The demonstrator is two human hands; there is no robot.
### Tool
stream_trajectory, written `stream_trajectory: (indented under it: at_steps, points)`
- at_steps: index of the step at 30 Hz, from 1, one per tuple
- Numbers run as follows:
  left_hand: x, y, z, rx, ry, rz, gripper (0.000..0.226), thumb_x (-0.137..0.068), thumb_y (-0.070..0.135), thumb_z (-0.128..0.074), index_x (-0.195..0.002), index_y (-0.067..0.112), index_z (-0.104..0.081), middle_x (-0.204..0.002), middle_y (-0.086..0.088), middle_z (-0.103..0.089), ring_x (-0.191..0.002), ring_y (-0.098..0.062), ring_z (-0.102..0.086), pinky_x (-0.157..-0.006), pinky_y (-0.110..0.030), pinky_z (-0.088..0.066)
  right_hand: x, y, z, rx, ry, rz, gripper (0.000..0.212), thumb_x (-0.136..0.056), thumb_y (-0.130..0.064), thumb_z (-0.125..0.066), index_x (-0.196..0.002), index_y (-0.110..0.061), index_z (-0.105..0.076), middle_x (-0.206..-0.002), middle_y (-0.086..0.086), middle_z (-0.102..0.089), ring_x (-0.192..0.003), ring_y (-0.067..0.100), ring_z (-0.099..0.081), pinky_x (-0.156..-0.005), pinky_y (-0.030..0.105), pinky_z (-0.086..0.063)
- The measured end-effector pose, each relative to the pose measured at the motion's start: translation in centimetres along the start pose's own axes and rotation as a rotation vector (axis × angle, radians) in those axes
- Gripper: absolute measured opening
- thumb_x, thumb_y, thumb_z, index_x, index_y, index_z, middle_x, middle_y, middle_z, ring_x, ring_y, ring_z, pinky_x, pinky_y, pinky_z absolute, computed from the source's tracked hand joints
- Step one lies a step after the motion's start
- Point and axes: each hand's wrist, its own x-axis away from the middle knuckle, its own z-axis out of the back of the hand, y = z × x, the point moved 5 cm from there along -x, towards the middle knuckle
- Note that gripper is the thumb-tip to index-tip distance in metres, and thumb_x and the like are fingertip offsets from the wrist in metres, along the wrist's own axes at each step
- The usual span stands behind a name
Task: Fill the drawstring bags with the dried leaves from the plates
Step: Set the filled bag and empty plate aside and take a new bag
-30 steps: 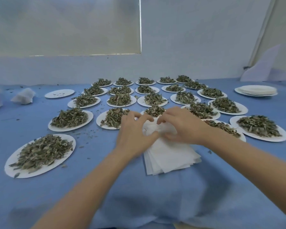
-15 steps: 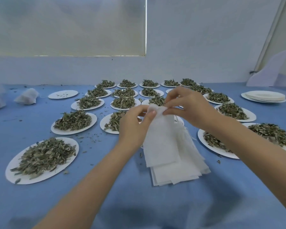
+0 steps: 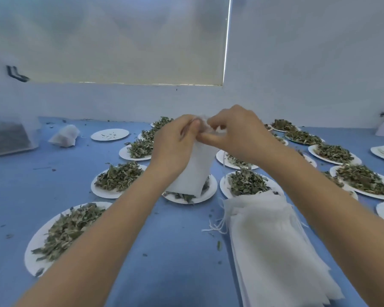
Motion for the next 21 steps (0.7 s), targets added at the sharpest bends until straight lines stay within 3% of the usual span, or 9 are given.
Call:
stream_trajectory:
  at_steps: [3, 6, 9, 11, 13, 15, 17, 19, 21]
  points:
    - [-0.8, -1.0, 0.3, -0.033, -0.049, -0.003, 0.019, -0.097, 0.027, -0.046, -0.089, 0.03, -0.063, -0.082, 0.014, -0.063, -0.072, 0.006, -0.051, -0.065, -0.008, -0.035, -1.1, 0.2, -0.9, -0.098, -0.035, -0.036, 0.041, -0.091, -0.03, -0.059, -0.057, -0.013, -0.043, -0.052, 0.0, -0.037, -0.053, 0.016, -0.034, -0.054, 0.021, -0.027]
    - [-1.4, -1.9, 0.8, -0.033, -0.087, -0.002, 0.018, -0.097, 0.029, -0.046, -0.091, 0.032, -0.062, -0.081, 0.023, -0.06, -0.075, 0.015, -0.051, -0.066, -0.004, -0.034, -1.6, 0.4, -1.9, -0.175, -0.076, -0.035, 0.035, -0.091, -0.023, -0.058, -0.059, -0.015, -0.046, -0.05, -0.003, -0.042, -0.053, 0.013, -0.037, -0.053, 0.019, -0.027]
    - [-1.9, -2.5, 0.7, -0.022, -0.104, -0.015, 0.018, -0.096, 0.029, -0.048, -0.09, 0.038, -0.061, -0.083, 0.025, -0.061, -0.079, 0.012, -0.052, -0.069, -0.005, -0.037, -1.9, 0.5, -2.9, -0.281, -0.151, -0.049, 0.026, -0.092, -0.029, -0.055, -0.081, -0.009, -0.067, -0.069, 0.013, -0.063, -0.059, 0.015, -0.05, -0.058, 0.025, -0.037]
    - [-2.0, -2.7, 0.6, 0.003, -0.123, -0.026, 0.02, -0.095, 0.029, -0.049, -0.088, 0.044, -0.06, -0.085, 0.027, -0.062, -0.083, 0.012, -0.054, -0.071, -0.005, -0.038, -1.9, 0.6, -3.6, -0.375, -0.231, -0.081, 0.029, -0.092, -0.035, -0.052, -0.089, -0.016, -0.074, -0.082, 0.019, -0.067, -0.051, 0.004, -0.05, -0.054, 0.019, -0.038]
    - [-2.0, -3.0, 0.6, 0.012, -0.145, -0.025, 0.019, -0.095, 0.031, -0.049, -0.091, 0.045, -0.061, -0.09, 0.026, -0.064, -0.089, 0.01, -0.056, -0.076, -0.005, -0.04, -2.0, 0.6, -4.1, -0.445, -0.293, -0.084, 0.028, -0.094, -0.032, -0.049, -0.093, -0.021, -0.074, -0.094, 0.019, -0.069, -0.074, 0.014, -0.065, -0.077, 0.028, -0.05]
    - [-2.0, -3.1, 0.8, 0.001, -0.165, -0.03, 0.019, -0.095, 0.032, -0.048, -0.091, 0.046, -0.061, -0.094, 0.025, -0.065, -0.094, 0.005, -0.057, -0.08, -0.009, -0.04, -1.9, 0.5, -4.7, -0.514, -0.316, -0.091, 0.027, -0.096, -0.025, -0.047, -0.1, -0.015, -0.072, -0.102, 0.01, -0.07, -0.099, 0.023, -0.063, -0.093, 0.041, -0.046]
    - [-1.7, -3.2, 0.9, -0.158, -0.133, -0.12, 0.021, -0.097, 0.031, -0.046, -0.09, 0.041, -0.063, -0.095, 0.021, -0.065, -0.096, -0.003, -0.057, -0.081, -0.011, -0.037, -1.9, 0.9, -5.4, -0.556, -0.31, -0.104, 0.025, -0.097, -0.021, -0.046, -0.1, -0.014, -0.07, -0.095, -0.004, -0.071, -0.091, 0.011, -0.063, -0.086, 0.034, -0.048]
    - [-1.4, -2.8, 1.4, -0.513, -0.001, -0.266, 0.022, -0.096, 0.025, -0.047, -0.101, 0.025, -0.068, -0.107, 0.005, -0.065, -0.103, -0.022, -0.056, -0.089, -0.027, -0.036, -1.8, 1.0, -6.0, -0.684, -0.318, -0.156, 0.024, -0.097, -0.019, -0.046, -0.092, -0.021, -0.07, -0.081, -0.015, -0.069, -0.078, -0.002, -0.062, -0.074, 0.022, -0.047]
    - [-0.9, -2.4, 1.6, -0.73, 0.119, -0.341, 0.031, -0.087, 0.009, -0.053, -0.117, 0.01, -0.062, -0.12, -0.01, -0.059, -0.109, -0.035, -0.053, -0.092, -0.044, -0.035, -1.9, 1.2, -6.7, -0.961, -0.311, -0.249, 0.023, -0.097, -0.012, -0.045, -0.095, -0.015, -0.067, -0.094, -0.001, -0.072, -0.093, 0.012, -0.066, -0.087, 0.03, -0.051]
